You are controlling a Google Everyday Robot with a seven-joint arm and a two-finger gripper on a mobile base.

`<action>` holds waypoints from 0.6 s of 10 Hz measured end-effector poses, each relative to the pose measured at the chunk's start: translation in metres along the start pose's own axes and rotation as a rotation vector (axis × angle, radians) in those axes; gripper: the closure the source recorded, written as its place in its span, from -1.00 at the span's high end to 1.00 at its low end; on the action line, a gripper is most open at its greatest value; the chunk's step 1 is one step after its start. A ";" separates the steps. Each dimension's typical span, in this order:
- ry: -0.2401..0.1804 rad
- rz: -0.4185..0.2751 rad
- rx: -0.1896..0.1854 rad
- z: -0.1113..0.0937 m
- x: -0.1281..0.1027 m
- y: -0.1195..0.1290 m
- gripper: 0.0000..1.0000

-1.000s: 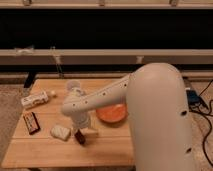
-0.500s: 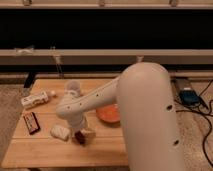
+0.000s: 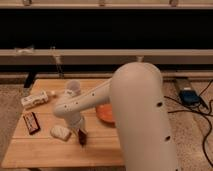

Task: Place the pepper in the ceramic bowl

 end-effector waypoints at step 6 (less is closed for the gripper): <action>0.045 0.079 0.146 -0.073 0.004 0.018 -1.00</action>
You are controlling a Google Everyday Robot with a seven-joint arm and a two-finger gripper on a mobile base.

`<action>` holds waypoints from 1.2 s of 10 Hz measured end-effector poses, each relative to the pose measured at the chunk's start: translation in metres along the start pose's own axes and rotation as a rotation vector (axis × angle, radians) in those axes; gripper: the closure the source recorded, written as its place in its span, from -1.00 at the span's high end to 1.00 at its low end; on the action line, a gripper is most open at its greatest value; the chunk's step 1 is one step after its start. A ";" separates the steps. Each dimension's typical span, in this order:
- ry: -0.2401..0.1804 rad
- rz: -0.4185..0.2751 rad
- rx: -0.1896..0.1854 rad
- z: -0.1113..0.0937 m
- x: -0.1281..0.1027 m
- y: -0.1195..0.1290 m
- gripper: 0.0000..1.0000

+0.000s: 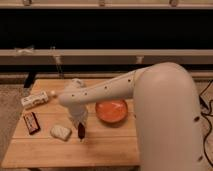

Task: Place the pepper in the ceramic bowl

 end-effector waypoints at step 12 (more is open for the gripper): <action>0.123 0.484 0.158 -0.089 0.149 0.108 -0.23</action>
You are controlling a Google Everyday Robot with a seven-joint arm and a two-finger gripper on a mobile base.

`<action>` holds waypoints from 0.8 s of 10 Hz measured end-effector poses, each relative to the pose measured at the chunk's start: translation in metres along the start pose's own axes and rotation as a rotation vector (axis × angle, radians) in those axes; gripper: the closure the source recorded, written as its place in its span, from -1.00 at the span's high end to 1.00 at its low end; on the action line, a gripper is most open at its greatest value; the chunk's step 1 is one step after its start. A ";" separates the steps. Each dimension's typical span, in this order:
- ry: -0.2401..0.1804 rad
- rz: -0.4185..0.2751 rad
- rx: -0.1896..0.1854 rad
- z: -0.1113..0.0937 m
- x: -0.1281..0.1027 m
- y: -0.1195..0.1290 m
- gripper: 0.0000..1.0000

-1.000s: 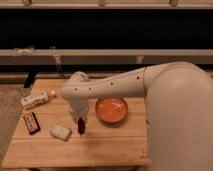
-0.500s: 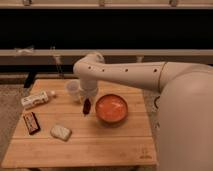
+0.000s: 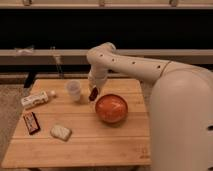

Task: Place the pepper in the ceramic bowl

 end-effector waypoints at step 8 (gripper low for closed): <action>-0.032 0.138 -0.004 0.026 0.009 0.071 0.60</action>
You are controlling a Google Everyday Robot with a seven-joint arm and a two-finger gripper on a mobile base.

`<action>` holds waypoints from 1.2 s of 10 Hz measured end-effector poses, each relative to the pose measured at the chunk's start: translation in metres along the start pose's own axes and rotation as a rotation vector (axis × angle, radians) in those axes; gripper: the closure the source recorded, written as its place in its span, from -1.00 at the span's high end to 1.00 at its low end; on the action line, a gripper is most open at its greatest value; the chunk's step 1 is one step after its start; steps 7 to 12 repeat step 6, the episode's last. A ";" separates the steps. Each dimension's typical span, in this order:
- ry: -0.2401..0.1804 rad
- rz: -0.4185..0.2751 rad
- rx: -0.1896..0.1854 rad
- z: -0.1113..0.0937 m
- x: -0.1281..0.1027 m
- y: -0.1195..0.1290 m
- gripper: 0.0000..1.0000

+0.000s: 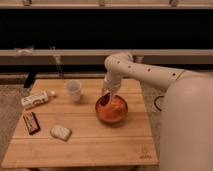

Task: Place the pepper in the ceramic bowl

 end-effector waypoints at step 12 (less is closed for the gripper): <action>0.016 -0.013 0.032 -0.003 -0.016 -0.005 0.60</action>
